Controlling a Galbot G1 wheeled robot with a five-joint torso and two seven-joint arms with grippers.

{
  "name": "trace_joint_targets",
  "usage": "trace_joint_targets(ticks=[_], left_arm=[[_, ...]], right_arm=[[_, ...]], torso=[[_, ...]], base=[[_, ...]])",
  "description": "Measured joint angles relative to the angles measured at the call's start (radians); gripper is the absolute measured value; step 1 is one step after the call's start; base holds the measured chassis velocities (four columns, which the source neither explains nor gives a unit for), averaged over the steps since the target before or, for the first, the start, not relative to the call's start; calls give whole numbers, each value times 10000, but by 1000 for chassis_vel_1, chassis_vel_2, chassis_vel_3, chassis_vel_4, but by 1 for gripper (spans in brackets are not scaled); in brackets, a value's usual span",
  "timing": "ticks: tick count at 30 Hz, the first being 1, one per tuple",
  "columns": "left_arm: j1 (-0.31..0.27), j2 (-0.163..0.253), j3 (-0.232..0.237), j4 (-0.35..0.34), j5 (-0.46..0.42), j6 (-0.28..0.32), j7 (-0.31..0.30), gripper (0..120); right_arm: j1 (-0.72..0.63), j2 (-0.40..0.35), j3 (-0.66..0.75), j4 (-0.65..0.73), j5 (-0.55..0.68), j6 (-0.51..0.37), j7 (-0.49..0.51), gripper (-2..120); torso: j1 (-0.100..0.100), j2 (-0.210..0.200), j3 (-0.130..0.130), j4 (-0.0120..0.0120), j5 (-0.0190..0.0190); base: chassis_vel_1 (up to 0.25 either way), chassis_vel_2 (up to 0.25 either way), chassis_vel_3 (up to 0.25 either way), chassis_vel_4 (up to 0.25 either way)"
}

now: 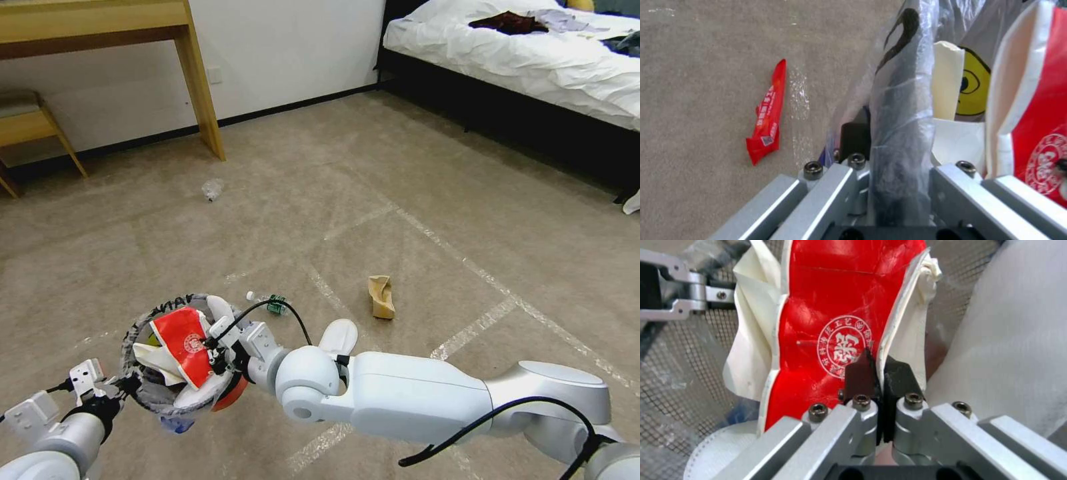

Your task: Pick up the trash bin and place the garbage on the floor into it.

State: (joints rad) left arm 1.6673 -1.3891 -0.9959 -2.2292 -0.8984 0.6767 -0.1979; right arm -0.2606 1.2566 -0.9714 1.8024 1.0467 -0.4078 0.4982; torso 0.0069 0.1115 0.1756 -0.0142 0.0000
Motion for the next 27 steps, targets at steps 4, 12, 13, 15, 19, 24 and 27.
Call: trace_joint_targets(ticks=[4, 12, 13, 15, 19, 24, 27], left_arm=[[-5, -7, 6, -1, 3, 0, -1, 1], [-19, -48, 41, -8, 12, 0, -1, 1], [-19, -48, 41, -8, 12, 0, -1, 1], [-21, -69, 59, -33, 12, 1, 3, 1], [-17, -75, 61, -40, 12, 2, 7, 1], [-11, -74, 50, -50, 12, 3, 14, 1], [-13, -78, 41, -51, 13, 2, 13, 1]], right_arm=[[98, 78, -114, -66, 51, -63, 72, 0], [367, 319, -494, -353, 188, -206, 174, 0], [367, 319, -494, -353, 188, -206, 174, 0], [406, 396, -599, -508, 188, -220, 177, 0], [435, 450, -650, -626, 183, -250, 178, 0], [489, 539, -713, -845, 171, -337, 195, 0], [511, 604, -794, -1050, 157, -368, 217, 0]], torso=[[0, 0, 0, 0, 0], [0, 0, 0, 0, 0], [0, 0, 0, 0, 0], [0, 0, 0, 0, 0], [0, 0, 0, 0, 0], [0, 0, 0, 0, 0], [0, 0, 0, 0, 0]], base=[[0, 0, 0, 0], [0, 0, 0, 0], [0, 0, 0, 0], [0, 0, 0, 0], [0, 0, 0, 0], [0, 0, 0, 0], [0, 0, 0, 0]])
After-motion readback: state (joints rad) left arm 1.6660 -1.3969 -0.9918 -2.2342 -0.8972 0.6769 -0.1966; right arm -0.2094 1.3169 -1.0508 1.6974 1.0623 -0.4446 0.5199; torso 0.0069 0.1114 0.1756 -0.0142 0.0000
